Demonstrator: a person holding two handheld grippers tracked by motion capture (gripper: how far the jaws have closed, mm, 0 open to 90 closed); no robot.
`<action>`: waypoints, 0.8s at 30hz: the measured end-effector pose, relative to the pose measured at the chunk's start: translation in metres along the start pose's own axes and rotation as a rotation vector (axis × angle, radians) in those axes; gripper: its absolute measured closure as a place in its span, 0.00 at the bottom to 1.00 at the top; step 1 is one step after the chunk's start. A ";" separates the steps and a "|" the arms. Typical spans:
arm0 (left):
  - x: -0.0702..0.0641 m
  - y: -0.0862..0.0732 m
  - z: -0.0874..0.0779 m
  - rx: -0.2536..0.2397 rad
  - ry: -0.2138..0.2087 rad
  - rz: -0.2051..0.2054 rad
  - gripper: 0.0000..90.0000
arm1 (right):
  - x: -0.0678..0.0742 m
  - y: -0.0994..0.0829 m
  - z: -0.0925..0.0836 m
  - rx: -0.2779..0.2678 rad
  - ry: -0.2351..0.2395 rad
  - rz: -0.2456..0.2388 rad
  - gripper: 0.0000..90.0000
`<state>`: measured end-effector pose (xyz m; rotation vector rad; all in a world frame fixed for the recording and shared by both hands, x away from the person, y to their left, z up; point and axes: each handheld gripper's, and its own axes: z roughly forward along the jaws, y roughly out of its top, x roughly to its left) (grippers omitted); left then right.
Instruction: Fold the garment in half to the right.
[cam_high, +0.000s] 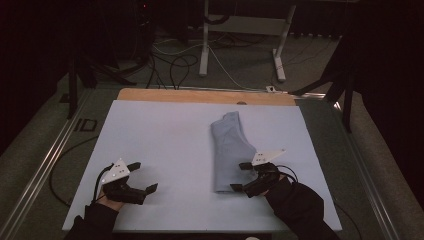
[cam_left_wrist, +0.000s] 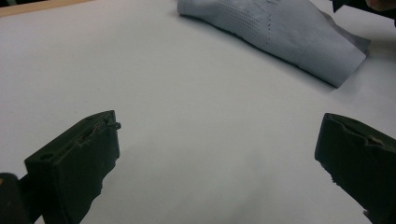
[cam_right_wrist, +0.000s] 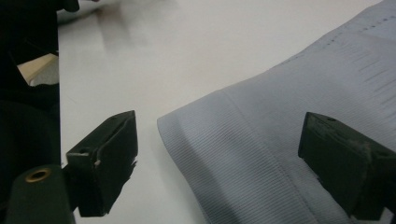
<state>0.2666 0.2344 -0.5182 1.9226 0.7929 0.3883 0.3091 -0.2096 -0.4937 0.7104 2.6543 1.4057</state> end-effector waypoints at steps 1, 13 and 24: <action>0.000 0.000 0.000 0.002 -0.001 0.000 0.01 | -0.001 0.000 -0.001 -0.002 -0.005 -0.001 0.10; 0.001 0.001 -0.004 0.007 -0.018 0.006 0.01 | -0.011 -0.001 -0.015 -0.053 -0.113 -0.002 0.10; 0.006 0.001 -0.015 -0.006 -0.002 0.005 0.01 | -0.016 -0.015 -0.035 -0.086 -0.184 0.022 0.10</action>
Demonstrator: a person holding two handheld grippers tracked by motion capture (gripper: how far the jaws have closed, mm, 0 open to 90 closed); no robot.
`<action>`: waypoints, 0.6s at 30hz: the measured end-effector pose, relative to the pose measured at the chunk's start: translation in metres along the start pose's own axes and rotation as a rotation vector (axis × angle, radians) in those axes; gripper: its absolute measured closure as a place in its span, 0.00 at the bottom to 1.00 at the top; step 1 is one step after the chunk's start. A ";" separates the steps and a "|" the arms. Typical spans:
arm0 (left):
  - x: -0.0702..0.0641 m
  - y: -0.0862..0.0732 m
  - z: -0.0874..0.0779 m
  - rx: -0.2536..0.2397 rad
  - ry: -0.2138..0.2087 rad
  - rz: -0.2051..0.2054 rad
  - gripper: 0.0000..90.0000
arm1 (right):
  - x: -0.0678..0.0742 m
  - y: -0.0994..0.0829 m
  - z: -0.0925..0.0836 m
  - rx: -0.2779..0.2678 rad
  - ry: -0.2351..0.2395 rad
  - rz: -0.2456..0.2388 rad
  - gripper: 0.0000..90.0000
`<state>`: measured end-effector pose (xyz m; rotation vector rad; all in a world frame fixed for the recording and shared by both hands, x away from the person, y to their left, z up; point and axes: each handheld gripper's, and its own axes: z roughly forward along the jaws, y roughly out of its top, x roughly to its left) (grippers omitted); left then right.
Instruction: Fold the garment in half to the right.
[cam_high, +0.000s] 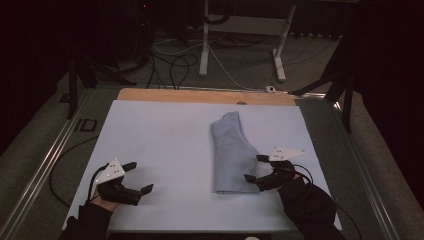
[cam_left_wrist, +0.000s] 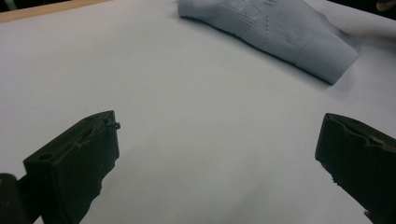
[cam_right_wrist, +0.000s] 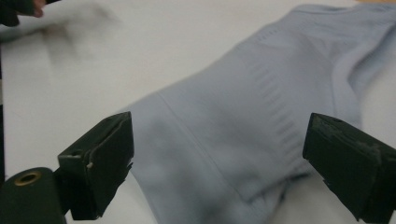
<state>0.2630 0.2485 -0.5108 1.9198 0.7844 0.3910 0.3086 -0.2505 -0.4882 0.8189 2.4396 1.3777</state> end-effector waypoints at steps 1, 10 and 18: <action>0.000 0.000 0.000 0.000 0.000 0.000 0.01 | 0.000 0.000 0.000 0.000 0.000 0.000 0.10; 0.004 -0.005 -0.006 0.008 0.013 -0.009 0.01 | -0.009 -0.028 -0.012 0.006 -0.061 0.036 0.10; 0.004 -0.010 -0.009 0.021 0.020 0.000 0.01 | -0.006 -0.047 -0.014 0.019 -0.096 0.048 0.10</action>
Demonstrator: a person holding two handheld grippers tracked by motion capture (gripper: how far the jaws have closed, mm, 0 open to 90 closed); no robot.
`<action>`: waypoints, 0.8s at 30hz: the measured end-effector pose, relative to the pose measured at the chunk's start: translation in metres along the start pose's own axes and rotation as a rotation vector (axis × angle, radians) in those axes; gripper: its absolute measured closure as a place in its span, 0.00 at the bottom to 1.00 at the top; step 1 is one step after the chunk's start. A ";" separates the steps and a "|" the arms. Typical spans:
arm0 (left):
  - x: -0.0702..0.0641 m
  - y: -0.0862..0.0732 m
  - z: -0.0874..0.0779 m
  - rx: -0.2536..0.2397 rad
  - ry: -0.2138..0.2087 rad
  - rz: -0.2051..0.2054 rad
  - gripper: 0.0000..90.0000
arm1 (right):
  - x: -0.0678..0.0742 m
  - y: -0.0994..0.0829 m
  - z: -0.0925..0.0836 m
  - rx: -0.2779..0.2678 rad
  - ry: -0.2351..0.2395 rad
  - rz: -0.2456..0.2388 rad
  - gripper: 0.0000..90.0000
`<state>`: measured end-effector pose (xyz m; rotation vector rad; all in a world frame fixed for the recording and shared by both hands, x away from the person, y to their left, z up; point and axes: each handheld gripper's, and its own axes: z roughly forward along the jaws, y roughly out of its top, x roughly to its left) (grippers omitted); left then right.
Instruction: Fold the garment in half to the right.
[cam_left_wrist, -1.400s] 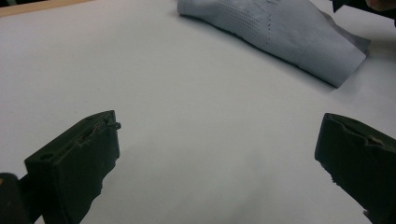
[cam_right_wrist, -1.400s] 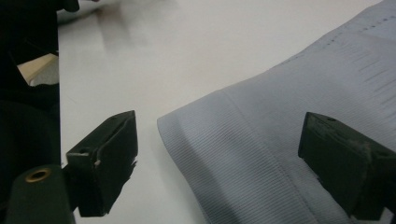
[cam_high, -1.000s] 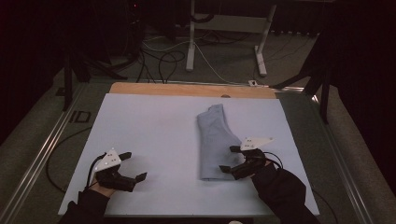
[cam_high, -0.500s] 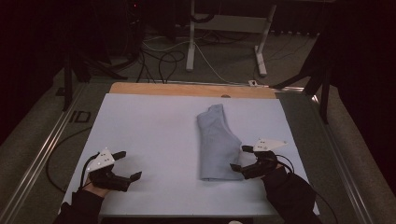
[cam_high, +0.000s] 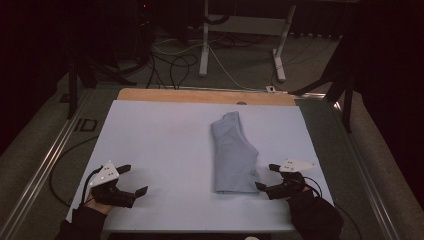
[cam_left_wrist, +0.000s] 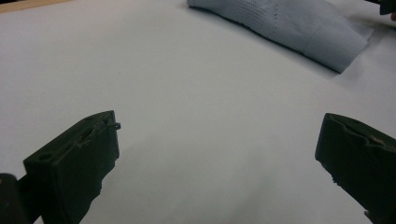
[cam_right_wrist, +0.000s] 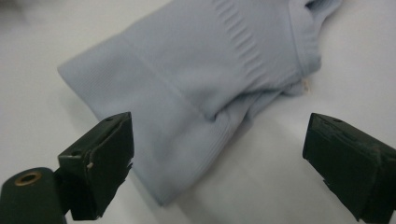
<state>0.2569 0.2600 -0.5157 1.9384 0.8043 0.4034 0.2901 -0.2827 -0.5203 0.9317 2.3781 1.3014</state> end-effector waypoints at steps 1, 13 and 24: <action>0.000 0.000 0.000 0.000 0.000 0.000 0.01 | 0.000 0.000 0.000 0.000 0.000 0.000 0.10; -0.001 -0.003 0.001 -0.015 0.007 -0.003 0.01 | 0.007 -0.010 0.001 0.004 -0.064 -0.022 0.10; -0.002 -0.004 0.003 -0.009 0.000 0.004 0.01 | 0.004 -0.011 0.003 0.009 -0.065 -0.001 0.10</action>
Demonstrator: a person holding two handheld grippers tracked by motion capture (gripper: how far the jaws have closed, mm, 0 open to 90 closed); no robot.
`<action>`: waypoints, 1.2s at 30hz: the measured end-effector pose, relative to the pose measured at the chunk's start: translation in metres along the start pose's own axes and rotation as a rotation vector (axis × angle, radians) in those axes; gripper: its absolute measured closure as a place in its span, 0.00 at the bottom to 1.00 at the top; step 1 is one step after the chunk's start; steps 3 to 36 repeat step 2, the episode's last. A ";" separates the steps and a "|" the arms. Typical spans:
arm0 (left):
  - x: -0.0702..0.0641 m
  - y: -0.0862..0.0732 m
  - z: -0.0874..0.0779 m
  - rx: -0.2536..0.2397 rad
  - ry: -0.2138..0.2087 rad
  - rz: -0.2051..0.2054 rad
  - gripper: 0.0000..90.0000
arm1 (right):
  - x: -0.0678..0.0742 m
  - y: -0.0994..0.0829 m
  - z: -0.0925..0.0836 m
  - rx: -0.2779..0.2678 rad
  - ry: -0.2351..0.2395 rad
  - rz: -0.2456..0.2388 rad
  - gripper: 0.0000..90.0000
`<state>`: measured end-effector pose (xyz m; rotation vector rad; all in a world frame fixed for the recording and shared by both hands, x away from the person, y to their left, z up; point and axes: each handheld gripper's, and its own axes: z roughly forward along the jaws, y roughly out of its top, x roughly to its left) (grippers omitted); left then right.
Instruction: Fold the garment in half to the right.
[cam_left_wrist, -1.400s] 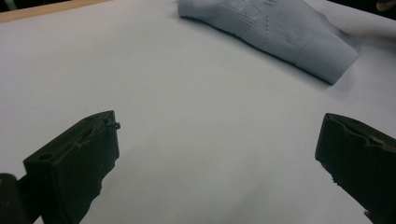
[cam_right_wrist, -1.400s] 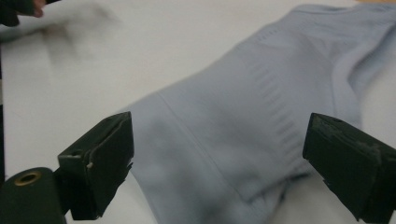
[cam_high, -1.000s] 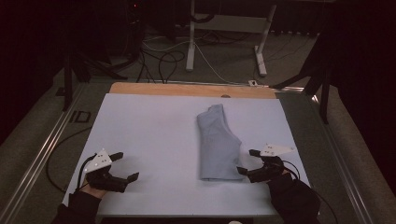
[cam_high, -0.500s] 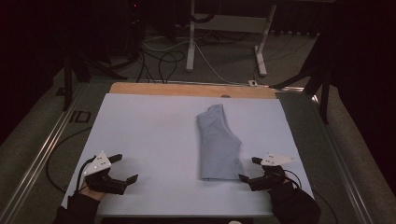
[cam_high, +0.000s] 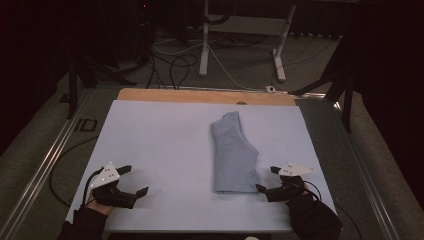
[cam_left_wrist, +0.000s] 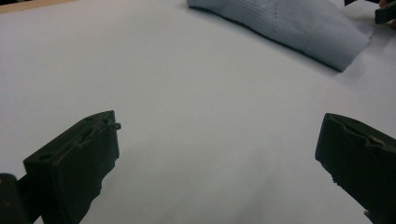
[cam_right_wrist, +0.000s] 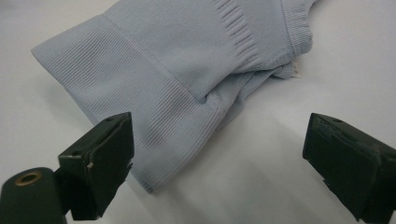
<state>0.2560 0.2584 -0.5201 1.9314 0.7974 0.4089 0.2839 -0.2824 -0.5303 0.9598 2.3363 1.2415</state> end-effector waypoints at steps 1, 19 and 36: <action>0.000 0.000 0.000 -0.001 0.001 0.000 0.01 | 0.000 0.000 0.000 0.002 0.003 0.005 0.10; 0.000 0.000 0.000 0.001 0.001 0.001 0.01 | 0.000 0.000 0.000 0.006 0.002 0.000 0.10; 0.000 0.000 0.000 0.001 0.001 0.001 0.01 | 0.000 0.000 0.000 0.006 0.002 0.000 0.10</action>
